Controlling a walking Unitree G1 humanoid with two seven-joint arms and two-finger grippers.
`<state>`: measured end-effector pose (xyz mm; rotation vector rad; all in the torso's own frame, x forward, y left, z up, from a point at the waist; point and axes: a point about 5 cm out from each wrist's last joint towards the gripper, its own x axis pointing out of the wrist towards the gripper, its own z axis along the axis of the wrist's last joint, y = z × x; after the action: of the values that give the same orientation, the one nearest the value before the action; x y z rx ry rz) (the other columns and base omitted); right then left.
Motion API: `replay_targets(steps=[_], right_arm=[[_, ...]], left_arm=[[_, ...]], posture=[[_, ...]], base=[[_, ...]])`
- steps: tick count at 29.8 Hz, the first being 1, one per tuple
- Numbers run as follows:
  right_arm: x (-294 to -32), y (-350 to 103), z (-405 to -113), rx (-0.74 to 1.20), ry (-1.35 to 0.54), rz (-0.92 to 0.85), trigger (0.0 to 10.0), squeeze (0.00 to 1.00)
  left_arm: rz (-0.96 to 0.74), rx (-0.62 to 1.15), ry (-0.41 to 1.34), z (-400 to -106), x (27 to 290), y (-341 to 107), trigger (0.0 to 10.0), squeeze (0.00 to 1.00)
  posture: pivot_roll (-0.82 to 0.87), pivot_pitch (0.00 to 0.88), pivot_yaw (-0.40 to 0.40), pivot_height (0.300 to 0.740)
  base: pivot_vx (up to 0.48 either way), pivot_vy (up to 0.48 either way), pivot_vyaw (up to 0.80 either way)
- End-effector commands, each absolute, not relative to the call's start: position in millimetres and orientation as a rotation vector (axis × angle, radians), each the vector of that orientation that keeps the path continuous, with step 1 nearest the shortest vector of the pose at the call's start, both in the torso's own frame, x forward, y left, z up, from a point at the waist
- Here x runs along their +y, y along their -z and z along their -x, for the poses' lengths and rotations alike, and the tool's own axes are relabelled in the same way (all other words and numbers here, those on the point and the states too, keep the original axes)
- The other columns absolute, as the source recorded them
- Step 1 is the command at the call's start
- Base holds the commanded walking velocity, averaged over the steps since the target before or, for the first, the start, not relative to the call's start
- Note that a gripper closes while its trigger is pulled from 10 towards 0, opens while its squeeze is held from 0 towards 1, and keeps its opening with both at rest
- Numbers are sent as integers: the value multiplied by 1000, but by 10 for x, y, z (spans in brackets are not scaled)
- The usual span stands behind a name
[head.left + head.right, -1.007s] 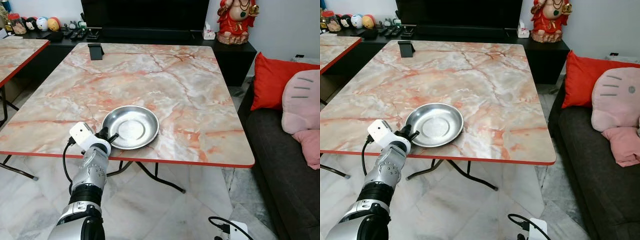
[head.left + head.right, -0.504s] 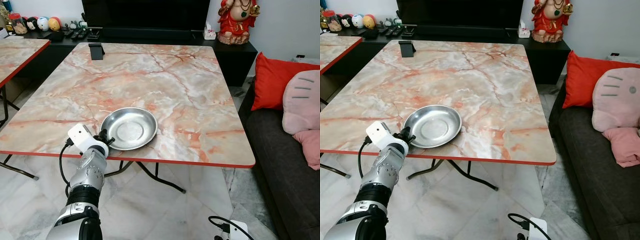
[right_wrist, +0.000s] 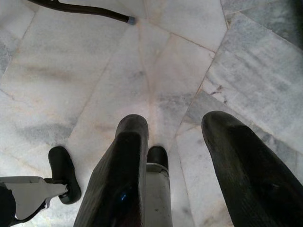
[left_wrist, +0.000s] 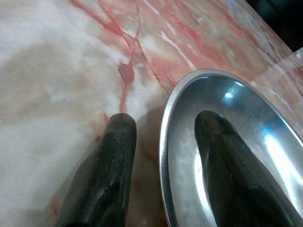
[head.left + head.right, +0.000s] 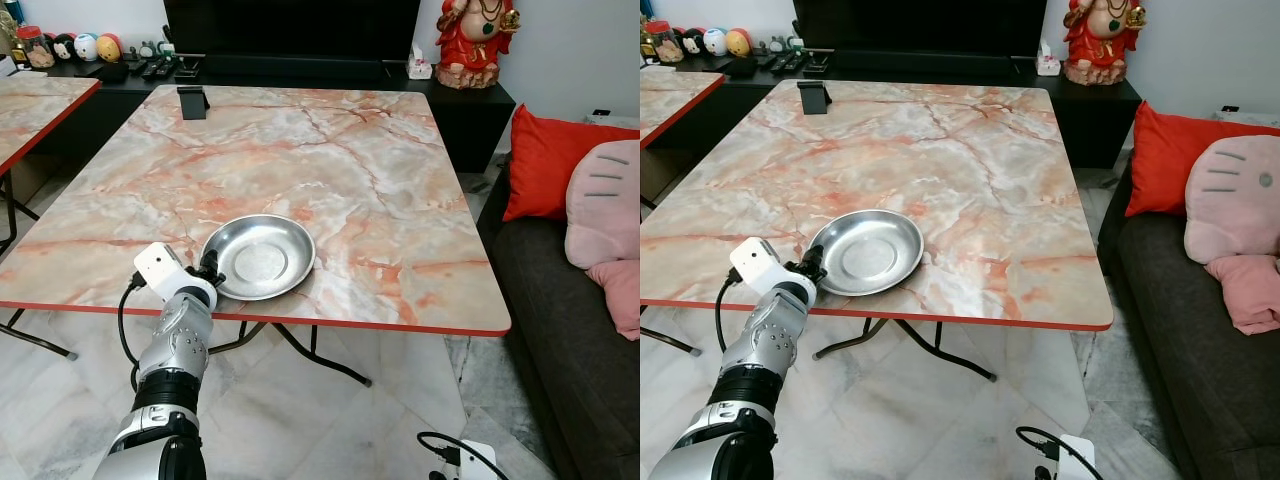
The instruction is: Setting the table
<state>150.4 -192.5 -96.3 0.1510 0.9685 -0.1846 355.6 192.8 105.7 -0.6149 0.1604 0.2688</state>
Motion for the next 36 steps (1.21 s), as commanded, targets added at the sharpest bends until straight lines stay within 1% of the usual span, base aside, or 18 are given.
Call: replay_targets(steps=[1, 9, 10, 16, 18, 21, 22, 23, 25, 26, 27, 29, 30, 31, 32, 33, 34, 36], right_arm=[[-1932, 968, -1489, 972, 188, -152, 10000, 0], [-1898, 972, -1488, 972, 183, -153, 10000, 0], [-1892, 973, -1488, 972, 183, -153, 10000, 0], [-1886, 974, -1488, 971, 182, -153, 10000, 0], [-1885, 973, -1488, 972, 180, -152, 10000, 0], [-1888, 973, -1489, 972, 179, -152, 10000, 0], [-1892, 973, -1489, 972, 180, -152, 10000, 0], [-1892, 973, -1489, 972, 180, -152, 10000, 0], [-1898, 972, -1490, 973, 180, -151, 10000, 0], [-1898, 972, -1490, 973, 180, -151, 10000, 0], [-1903, 971, -1491, 973, 181, -151, 10000, 0], [-1903, 971, -1491, 973, 181, -151, 10000, 0], [-1919, 969, -1490, 973, 184, -152, 10000, 0], [-1924, 970, -1487, 975, 185, -152, 10000, 0], [-1924, 970, -1487, 975, 185, -152, 10000, 0], [-1928, 971, -1483, 975, 186, -152, 10000, 0], [-1928, 971, -1483, 975, 186, -152, 10000, 0], [-1929, 976, -1463, 974, 187, -153, 10000, 0]], left_arm=[[600, 135, -250, -3550, 1933, -1104, 10000, 0], [559, 38, -230, -3515, 2033, -1249, 10000, 0], [501, -14, -222, -3495, 2076, -1326, 10000, 0], [327, -143, -203, -3427, 2144, -1524, 10000, 0], [171, -262, -267, -3333, 2299, -1720, 10000, 0], [38, -313, -353, -3240, 2486, -1819, 10000, 0], [-52, -312, -383, -3197, 2574, -1831, 10000, 0], [-52, -312, -383, -3197, 2574, -1831, 10000, 0], [-195, -288, -442, -3122, 2735, -1813, 10000, 0], [-195, -288, -442, -3122, 2735, -1813, 10000, 0], [-247, -250, -513, -3053, 2896, -1763, 10000, 0], [-247, -250, -513, -3053, 2896, -1763, 10000, 0], [-360, -171, -693, -2836, 3277, -1634, 10000, 0], [-407, -127, -779, -2715, 3447, -1560, 10000, 0], [-407, -127, -779, -2715, 3447, -1560, 10000, 0], [-440, -91, -837, -2617, 3565, -1492, 10000, 0], [-440, -91, -837, -2617, 3565, -1492, 10000, 0], [-487, 48, -929, -2382, 3759, -1216, 10000, 0]], posture=[[35, 0, -25, 740], [37, 0, -22, 740], [37, 0, -22, 740], [39, 0, -23, 740], [42, 0, -28, 740], [45, 0, -27, 740], [48, 0, -28, 740], [48, 0, -28, 740], [52, 0, -28, 740], [52, 0, -28, 740], [51, 0, -27, 740], [51, 0, -27, 740], [62, 0, -26, 740], [65, 0, -27, 740], [65, 0, -27, 740], [65, 0, -27, 740], [65, 0, -27, 740], [60, 0, -23, 740]], base=[[0, 0, 0], [0, 0, 0], [0, 0, 0], [0, 0, 0], [0, 0, 0], [0, 0, 0], [0, 0, 0], [0, 0, 0], [0, 0, 0], [0, 0, 0], [0, 0, 0], [0, 0, 0], [0, 0, 0], [0, 0, 0], [0, 0, 0], [0, 0, 0], [0, 0, 0], [0, 0, 0]])
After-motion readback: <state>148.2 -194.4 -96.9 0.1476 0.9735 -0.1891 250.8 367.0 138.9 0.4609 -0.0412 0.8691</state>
